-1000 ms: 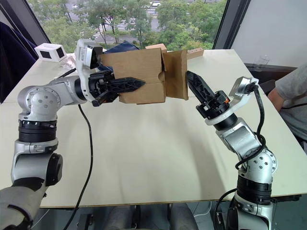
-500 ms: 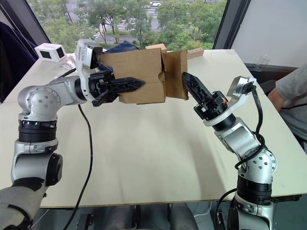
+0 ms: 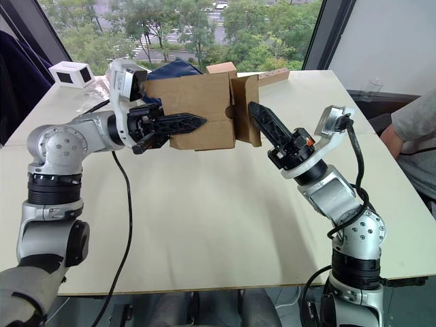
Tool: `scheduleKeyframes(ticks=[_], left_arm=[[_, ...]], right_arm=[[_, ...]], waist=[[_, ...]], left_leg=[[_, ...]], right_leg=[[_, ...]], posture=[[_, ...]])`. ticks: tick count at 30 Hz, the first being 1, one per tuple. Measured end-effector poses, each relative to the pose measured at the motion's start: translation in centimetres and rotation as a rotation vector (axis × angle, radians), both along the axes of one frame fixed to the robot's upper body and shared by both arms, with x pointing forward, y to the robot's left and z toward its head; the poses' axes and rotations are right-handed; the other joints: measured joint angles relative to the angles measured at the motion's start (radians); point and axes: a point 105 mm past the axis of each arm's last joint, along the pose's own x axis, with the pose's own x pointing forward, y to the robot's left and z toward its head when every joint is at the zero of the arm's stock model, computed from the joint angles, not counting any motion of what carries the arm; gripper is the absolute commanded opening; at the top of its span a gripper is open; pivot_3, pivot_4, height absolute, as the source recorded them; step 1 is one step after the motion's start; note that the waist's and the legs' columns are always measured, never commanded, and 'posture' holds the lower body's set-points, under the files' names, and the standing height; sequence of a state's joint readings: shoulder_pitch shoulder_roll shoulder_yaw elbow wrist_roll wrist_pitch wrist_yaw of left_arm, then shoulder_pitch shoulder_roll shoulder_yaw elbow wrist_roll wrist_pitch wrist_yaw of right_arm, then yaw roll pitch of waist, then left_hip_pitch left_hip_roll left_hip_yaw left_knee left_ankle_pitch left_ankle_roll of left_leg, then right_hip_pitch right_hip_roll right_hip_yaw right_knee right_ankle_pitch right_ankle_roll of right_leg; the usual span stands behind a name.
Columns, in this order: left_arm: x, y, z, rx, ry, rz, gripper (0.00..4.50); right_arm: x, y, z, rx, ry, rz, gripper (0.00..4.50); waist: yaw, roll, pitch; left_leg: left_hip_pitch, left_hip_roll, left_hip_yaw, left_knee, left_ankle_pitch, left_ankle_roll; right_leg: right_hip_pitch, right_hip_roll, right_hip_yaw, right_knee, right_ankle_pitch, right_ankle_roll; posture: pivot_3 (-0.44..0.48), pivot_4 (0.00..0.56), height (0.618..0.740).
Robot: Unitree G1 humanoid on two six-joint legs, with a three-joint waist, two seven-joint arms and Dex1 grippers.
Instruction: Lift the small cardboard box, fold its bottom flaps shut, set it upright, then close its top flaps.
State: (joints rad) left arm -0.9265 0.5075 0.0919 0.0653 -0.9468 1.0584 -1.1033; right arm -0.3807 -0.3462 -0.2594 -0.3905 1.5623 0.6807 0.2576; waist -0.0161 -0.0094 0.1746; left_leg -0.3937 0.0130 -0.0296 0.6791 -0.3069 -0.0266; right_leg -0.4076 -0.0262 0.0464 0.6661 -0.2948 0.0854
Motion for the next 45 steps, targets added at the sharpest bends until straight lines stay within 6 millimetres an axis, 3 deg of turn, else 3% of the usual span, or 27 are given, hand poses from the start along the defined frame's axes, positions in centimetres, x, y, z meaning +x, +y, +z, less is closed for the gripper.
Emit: scheduleKeyframes(ticks=[13, 28, 45], left_arm=[[-0.1, -0.5, -0.9, 0.008, 0.022, -0.009, 0.0], [0.2, -0.2, -0.6, -0.004, 0.019, 0.018, 0.0], [0.1, -1.1, -0.8, -0.007, 0.003, 0.025, 0.0]], right_arm=[[0.6, 1.8, 0.0, 0.016, 0.009, -0.034, 1.57], [0.8, 1.0, -0.7, 0.012, 0.034, -0.065, 1.57], [1.2, 1.1, -0.1, 0.05, 0.014, -0.105, 1.57]], waist=[[0.0, 0.0, 0.0], [0.0, 0.0, 0.0], [0.001, 0.0, 0.0]], left_leg=[[0.0, 0.0, 0.0, 0.0, 0.0, 0.0], [0.0, 0.0, 0.0, 0.0, 0.0, 0.0], [0.0, 0.0, 0.0, 0.0, 0.0, 0.0]], right_leg=[[0.0, 0.0, 0.0, 0.0, 0.0, 0.0], [0.0, 0.0, 0.0, 0.0, 0.0, 0.0], [0.0, 0.0, 0.0, 0.0, 0.0, 0.0]], posture=[[0.0, 0.15, 0.74], [0.0, 0.15, 0.74], [0.0, 0.15, 0.74]])
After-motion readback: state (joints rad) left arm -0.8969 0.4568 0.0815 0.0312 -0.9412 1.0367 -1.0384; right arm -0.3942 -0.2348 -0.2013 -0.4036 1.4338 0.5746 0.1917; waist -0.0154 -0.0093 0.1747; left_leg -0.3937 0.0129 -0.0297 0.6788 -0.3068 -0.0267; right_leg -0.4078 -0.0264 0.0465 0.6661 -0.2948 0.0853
